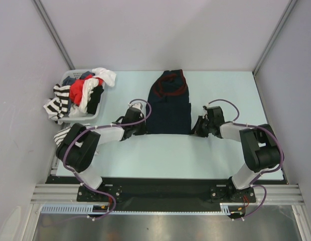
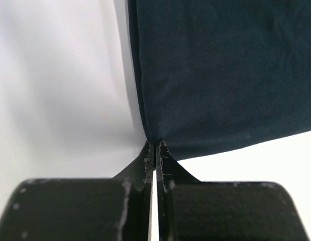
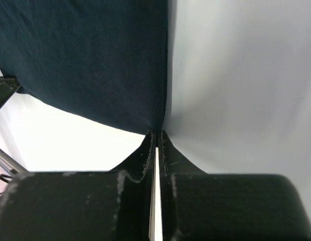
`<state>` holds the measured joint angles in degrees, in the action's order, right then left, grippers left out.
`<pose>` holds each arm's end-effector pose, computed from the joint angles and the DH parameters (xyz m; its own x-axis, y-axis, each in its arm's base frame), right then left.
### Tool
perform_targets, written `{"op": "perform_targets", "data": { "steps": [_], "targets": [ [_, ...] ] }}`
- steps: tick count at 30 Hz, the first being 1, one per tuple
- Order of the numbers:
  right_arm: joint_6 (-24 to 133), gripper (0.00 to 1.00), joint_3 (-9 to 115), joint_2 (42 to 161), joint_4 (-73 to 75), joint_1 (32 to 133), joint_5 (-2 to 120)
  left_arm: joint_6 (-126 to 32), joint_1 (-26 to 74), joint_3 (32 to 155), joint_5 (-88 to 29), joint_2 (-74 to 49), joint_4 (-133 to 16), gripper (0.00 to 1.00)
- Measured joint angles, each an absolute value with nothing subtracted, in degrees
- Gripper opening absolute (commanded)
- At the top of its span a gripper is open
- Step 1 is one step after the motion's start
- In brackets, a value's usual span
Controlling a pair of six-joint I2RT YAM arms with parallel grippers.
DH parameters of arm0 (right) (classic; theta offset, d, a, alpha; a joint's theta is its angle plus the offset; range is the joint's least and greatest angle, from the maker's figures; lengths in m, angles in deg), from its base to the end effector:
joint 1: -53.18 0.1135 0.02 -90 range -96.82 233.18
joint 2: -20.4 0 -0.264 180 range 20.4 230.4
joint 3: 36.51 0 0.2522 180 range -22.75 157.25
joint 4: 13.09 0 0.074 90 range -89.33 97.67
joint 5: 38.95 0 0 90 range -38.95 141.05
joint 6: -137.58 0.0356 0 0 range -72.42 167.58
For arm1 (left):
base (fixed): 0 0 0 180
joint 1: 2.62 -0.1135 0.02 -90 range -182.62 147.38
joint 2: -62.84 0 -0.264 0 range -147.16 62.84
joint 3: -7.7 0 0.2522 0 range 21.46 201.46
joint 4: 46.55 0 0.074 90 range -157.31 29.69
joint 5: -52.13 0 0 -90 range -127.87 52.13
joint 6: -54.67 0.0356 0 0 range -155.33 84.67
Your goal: Fold and stack the tank tops
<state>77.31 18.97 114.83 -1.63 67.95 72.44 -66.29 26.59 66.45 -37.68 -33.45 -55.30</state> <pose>0.2914 0.0903 0.1356 -0.8763 0.2465 -0.4140 -0.0318 0.8278 0.5601 0.2833 -0.1585 0.1430 -0.7931 -0.1459 -0.5913 0.0956 0.9290 -0.3575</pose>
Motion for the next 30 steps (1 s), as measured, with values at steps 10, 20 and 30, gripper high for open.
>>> {"op": "perform_targets", "data": {
  "steps": [10,20,30],
  "targets": [
    [77.86,0.00,10.68,97.52,8.94,70.20,72.61,-66.38,30.74,56.57,-35.23,-19.03,-64.02,0.00],
    [81.60,0.00,3.86,80.67,18.45,78.07,69.42,-69.61,36.67,49.12,-34.47,-7.97,-68.74,0.00],
    [86.60,0.00,0.61,63.45,31.57,82.88,65.42,-77.39,48.47,45.84,-36.92,2.50,-74.22,0.00]
  ]
}}
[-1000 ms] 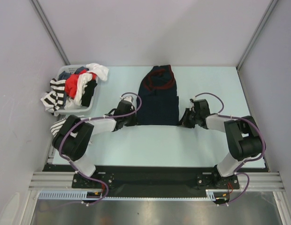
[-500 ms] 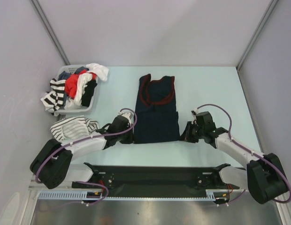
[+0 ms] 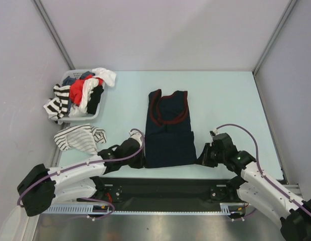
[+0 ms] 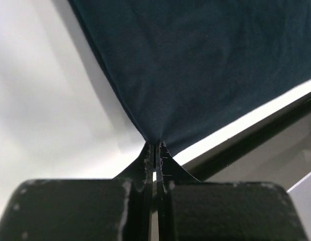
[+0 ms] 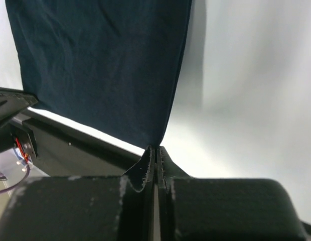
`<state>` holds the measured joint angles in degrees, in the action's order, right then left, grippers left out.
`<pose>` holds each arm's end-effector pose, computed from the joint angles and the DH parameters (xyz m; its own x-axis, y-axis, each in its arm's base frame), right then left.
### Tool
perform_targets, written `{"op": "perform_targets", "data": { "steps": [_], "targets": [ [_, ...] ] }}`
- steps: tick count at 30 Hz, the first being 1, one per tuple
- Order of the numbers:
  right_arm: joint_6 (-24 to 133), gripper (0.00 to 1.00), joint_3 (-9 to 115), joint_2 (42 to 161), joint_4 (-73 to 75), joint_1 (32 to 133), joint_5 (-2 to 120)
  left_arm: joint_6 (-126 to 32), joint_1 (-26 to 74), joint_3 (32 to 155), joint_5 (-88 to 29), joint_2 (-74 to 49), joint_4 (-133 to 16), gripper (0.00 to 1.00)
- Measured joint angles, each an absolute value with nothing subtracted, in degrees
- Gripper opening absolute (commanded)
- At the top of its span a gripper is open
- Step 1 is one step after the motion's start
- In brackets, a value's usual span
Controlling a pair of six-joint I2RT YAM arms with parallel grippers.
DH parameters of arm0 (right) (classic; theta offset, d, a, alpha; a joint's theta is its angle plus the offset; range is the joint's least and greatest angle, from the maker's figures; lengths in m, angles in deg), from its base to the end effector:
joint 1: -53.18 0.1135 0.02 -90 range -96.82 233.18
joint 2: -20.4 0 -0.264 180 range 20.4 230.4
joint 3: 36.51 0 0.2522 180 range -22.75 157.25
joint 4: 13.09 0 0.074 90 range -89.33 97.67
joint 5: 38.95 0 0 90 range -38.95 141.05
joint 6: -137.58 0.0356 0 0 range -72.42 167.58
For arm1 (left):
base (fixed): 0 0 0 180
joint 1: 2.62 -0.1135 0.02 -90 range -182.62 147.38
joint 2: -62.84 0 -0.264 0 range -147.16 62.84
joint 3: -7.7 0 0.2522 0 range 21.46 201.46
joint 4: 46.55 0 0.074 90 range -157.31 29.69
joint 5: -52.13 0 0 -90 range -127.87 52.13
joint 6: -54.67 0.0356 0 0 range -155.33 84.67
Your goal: Fold and stack the tank tops
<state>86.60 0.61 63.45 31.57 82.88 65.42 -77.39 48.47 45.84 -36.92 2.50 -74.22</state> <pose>0.1231 0.0804 0.1838 -0.9098 0.1832 -0.3725 -0.0567 0.8341 0.5487 0.1211 -0.1509 0.1638 -0.8822 0.0266 -0.4700 0.2609 0.8587 -0.4412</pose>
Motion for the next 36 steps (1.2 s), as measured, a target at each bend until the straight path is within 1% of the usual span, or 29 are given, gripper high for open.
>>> {"op": "perform_targets", "data": {
  "steps": [3,7,11,16,20,26,36],
  "targets": [
    [86.91,0.00,1.24,61.24,34.63,83.42,65.03,-78.88,48.75,45.79,-37.68,5.56,-76.74,0.00],
    [87.02,0.00,6.03,59.76,38.91,83.53,64.88,-79.08,48.77,48.96,-38.99,9.12,-82.73,0.00],
    [86.06,0.00,13.52,61.35,42.04,83.55,63.19,-78.82,48.80,54.93,-40.50,11.18,-87.45,0.00],
    [83.41,0.00,22.97,66.36,43.92,83.44,61.34,-77.68,48.18,61.47,-42.27,11.44,-91.99,0.00],
    [81.38,0.00,28.45,72.17,43.76,82.39,60.99,-75.69,45.85,67.48,-42.56,8.36,-94.81,0.00],
    [79.13,0.00,34.42,80.32,42.58,76.86,62.95,-72.15,40.21,75.30,-41.16,2.26,-95.56,0.00],
    [76.81,0.00,42.46,92.28,39.48,69.52,68.59,-67.78,29.28,81.73,-30.21,-11.49,-91.84,0.00]
  ]
}}
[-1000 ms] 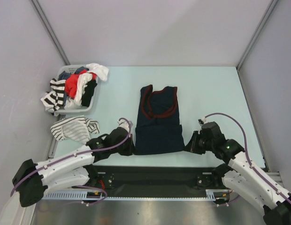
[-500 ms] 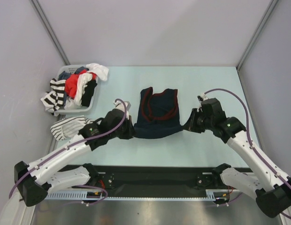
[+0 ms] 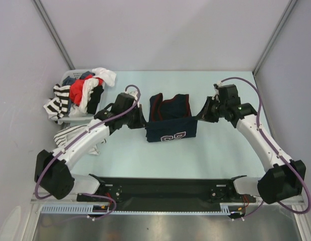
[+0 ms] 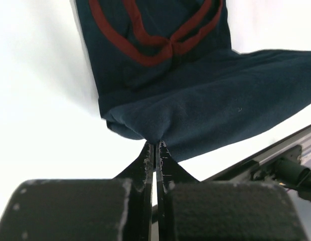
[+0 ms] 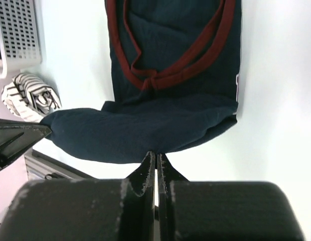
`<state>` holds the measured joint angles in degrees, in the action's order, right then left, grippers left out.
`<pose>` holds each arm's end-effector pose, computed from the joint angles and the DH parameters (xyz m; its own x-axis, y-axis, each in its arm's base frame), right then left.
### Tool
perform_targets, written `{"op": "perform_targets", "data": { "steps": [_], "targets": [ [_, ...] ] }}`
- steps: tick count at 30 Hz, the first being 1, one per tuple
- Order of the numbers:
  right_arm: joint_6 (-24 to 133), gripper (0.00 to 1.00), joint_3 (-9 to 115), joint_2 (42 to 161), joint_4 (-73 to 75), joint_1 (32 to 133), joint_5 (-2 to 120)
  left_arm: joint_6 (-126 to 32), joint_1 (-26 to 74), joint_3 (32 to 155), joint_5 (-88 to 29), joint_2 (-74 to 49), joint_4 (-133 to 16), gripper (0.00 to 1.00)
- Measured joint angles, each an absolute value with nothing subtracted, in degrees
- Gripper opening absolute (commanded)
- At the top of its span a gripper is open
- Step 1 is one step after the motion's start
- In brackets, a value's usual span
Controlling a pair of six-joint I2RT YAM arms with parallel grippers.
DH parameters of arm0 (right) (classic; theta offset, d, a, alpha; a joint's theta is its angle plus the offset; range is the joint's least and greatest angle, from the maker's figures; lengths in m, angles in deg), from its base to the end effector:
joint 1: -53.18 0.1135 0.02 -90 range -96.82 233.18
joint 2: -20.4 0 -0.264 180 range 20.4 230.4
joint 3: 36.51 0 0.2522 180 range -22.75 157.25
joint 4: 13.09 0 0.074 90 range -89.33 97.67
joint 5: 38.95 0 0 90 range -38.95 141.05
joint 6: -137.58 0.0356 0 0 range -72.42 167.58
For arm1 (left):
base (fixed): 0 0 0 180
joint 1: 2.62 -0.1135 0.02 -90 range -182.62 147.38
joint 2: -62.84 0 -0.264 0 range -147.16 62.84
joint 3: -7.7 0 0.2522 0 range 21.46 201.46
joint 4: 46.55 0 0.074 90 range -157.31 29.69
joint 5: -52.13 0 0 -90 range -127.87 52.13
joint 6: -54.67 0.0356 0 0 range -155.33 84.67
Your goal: Fold and stack the tank tops
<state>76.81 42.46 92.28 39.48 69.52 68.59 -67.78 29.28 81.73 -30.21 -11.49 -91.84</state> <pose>0.2502 0.0845 0.3186 -0.8271 0.2427 -0.5069 -0.0769 0.8446 0.5299 0.2330 -0.1506 0.2883 -0.8353 -0.1065 -0.5394 0.1834 0.8710 -0.4558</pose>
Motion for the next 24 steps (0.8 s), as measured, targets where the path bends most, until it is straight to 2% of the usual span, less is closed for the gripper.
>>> {"op": "perform_targets", "data": {
  "steps": [15,24],
  "targets": [
    [75.89,0.00,57.30,109.28,37.21,64.36,72.81,-64.76,21.96,97.38,-22.97,-26.22,-91.62,0.00],
    [75.98,0.00,68.39,122.33,37.03,62.90,73.60,-63.32,17.93,109.35,-19.69,-39.70,-93.59,0.00]
  ]
}}
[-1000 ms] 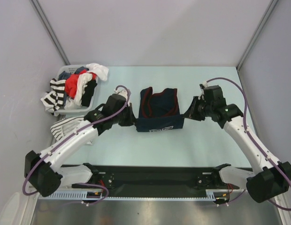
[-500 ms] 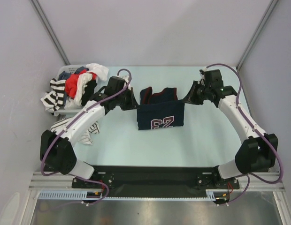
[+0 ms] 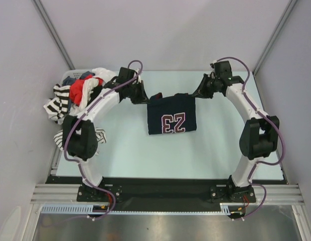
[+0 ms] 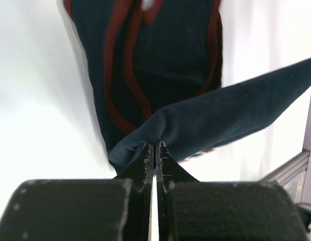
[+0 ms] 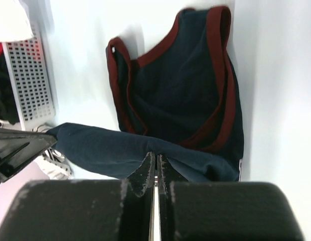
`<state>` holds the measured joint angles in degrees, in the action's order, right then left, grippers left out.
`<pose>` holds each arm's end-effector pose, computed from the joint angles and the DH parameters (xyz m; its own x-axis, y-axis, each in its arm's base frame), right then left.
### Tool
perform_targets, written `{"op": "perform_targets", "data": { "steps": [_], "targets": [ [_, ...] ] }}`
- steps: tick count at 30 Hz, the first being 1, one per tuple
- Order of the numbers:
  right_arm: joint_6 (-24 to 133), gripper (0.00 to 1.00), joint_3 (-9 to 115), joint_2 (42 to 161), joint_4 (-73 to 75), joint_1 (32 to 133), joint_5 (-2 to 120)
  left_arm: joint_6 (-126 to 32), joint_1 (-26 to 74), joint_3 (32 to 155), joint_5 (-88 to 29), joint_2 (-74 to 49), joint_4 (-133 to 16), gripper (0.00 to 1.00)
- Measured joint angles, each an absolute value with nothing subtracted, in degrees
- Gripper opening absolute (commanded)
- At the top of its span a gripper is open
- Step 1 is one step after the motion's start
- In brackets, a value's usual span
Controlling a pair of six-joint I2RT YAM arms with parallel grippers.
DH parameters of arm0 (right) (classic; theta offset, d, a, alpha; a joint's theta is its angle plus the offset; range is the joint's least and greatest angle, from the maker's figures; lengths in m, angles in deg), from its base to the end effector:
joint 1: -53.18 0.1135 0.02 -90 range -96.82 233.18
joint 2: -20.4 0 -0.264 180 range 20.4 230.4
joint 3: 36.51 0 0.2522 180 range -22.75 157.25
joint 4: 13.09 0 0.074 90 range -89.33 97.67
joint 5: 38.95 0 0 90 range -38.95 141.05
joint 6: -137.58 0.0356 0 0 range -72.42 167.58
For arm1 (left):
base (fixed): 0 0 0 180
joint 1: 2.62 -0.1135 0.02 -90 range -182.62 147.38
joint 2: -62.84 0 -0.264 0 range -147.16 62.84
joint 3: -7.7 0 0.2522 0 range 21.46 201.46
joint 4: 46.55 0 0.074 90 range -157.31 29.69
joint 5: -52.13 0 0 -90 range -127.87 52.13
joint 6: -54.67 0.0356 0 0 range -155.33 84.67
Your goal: Fold and stack the tank tops
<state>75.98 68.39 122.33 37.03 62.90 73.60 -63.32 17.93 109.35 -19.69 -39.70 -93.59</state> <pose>0.3911 0.0808 0.3065 -0.8321 0.3031 -0.4645 -0.0196 0.8209 0.5708 0.3723 -0.1514 0.2872 -0.8622 -0.1530 -0.4830 0.1411 0.8431 -0.5190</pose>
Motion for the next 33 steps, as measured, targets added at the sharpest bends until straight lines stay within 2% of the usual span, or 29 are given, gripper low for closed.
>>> {"op": "perform_targets", "data": {
  "steps": [12,22,28,30,31,32,33],
  "targets": [
    [76.53,0.00,81.94,138.94,35.94,61.39,75.33,-63.28,14.87,122.45,-17.88,-54.04,-95.88,0.01],
    [78.93,0.02,86.85,144.60,32.83,60.93,75.59,-63.30,13.26,130.34,-16.87,-61.10,-96.98,0.03],
    [79.59,0.06,90.72,149.30,31.85,60.93,75.61,-63.54,12.43,132.94,-15.10,-66.06,-96.56,0.04],
    [80.00,0.13,92.89,151.38,31.41,60.93,75.83,-63.84,12.14,132.96,-14.73,-67.35,-96.15,0.05],
    [80.24,0.20,93.67,152.32,30.80,60.93,75.92,-63.95,12.01,132.96,-14.60,-67.79,-95.93,0.17],
    [80.50,0.42,94.24,153.17,30.17,60.93,75.94,-64.02,11.79,132.96,-14.47,-68.25,-95.56,0.27],
    [81.05,0.50,94.83,153.96,29.49,60.87,75.98,-64.37,11.57,132.94,-14.19,-68.58,-95.23,0.37]
  ]
}}
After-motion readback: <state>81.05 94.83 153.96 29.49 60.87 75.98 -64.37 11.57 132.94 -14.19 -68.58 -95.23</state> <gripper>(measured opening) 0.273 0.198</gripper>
